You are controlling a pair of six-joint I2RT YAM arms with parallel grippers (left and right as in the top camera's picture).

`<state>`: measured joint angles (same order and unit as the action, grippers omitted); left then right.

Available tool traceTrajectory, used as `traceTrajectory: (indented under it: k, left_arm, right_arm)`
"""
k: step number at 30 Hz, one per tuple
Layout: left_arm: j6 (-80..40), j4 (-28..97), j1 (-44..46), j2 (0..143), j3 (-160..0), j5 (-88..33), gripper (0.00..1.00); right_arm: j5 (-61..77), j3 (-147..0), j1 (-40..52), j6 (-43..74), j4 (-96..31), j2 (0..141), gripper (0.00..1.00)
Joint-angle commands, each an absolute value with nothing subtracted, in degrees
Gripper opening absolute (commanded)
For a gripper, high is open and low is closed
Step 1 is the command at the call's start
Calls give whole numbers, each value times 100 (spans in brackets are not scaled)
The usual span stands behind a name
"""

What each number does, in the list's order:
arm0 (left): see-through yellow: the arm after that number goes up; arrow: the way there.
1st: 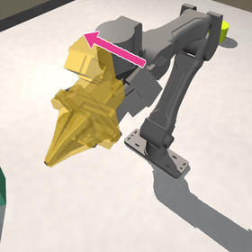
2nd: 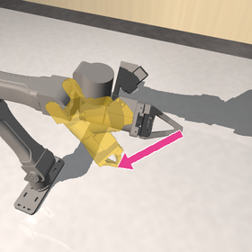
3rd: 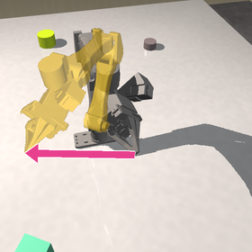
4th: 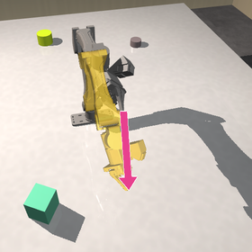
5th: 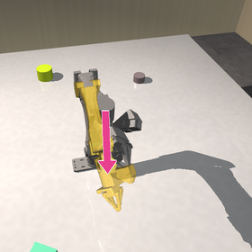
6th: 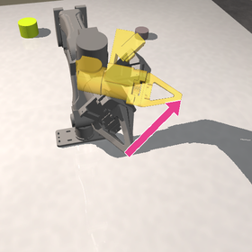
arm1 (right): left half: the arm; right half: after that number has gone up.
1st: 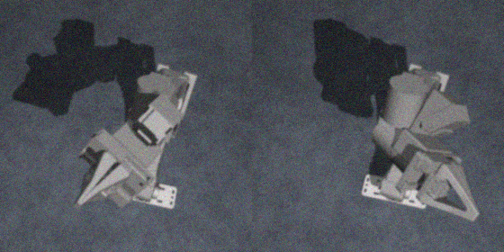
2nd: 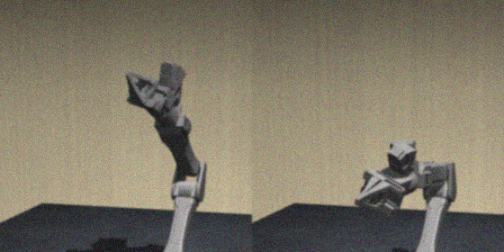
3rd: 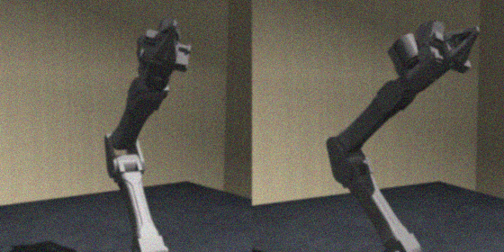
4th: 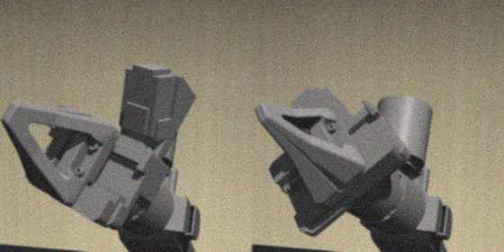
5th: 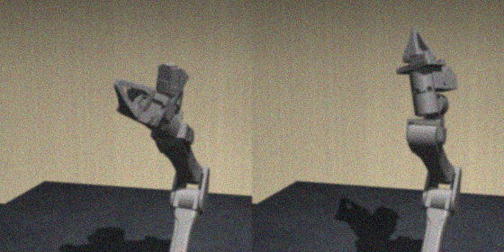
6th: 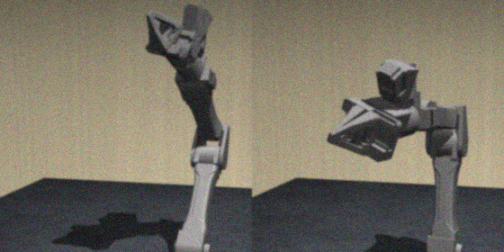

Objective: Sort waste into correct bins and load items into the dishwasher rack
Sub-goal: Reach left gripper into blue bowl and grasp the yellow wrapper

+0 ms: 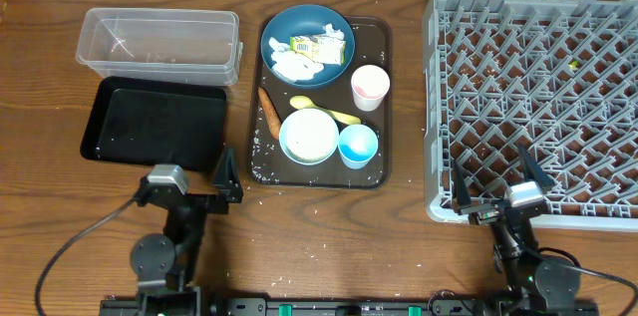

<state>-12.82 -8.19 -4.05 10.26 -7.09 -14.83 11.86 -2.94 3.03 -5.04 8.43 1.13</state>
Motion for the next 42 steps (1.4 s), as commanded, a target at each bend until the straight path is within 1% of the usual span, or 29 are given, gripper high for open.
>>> traceTrajectory:
  k: [1, 6, 13, 21, 23, 26, 29, 35, 39, 42]
  left_arm:
    - [-1509, -576, -388, 1610, -1739, -1649, 98]
    - [-1509, 5, -373, 3076, -3242, -1662, 98]
    - [-902, 1334, -23, 4954, -5325, -1756, 98]
    - [-864, 2709, 628, 7247, -7531, -1691, 98]
    - [-862, 3240, 764, 7959, -8228, -1691, 98]
    - [-864, 4418, 976, 9153, -9515, -1702, 98]
    - [-862, 5109, 1164, 10007, -10322, -1896, 98]
    - [-1035, 5266, 1295, 10849, -10431, -1953, 98]
    - [-1138, 4698, 1299, 11093, -10440, -2246, 98]
    - [-1959, 4136, 1315, 11118, -10440, -1837, 98]
  right_arm:
    - [1269, -982, 340, -434, 886, 410, 99]
    - [1406, -2045, 340, -434, 773, 1525, 99]
    - [1778, -3723, 340, -436, -130, 3205, 99]
    - [2390, -5839, 340, -438, -1876, 4998, 99]
    - [2453, -6342, 340, -436, -2399, 5398, 99]
    - [2453, -7052, 340, -436, -3181, 5981, 99]
    - [2410, -7437, 340, -460, -3583, 6346, 99]
    - [2388, -7441, 340, -458, -3826, 6571, 99]
    - [2381, -7439, 340, -502, -4038, 6580, 99]
    - [2381, -7435, 340, -502, -4069, 6580, 99]
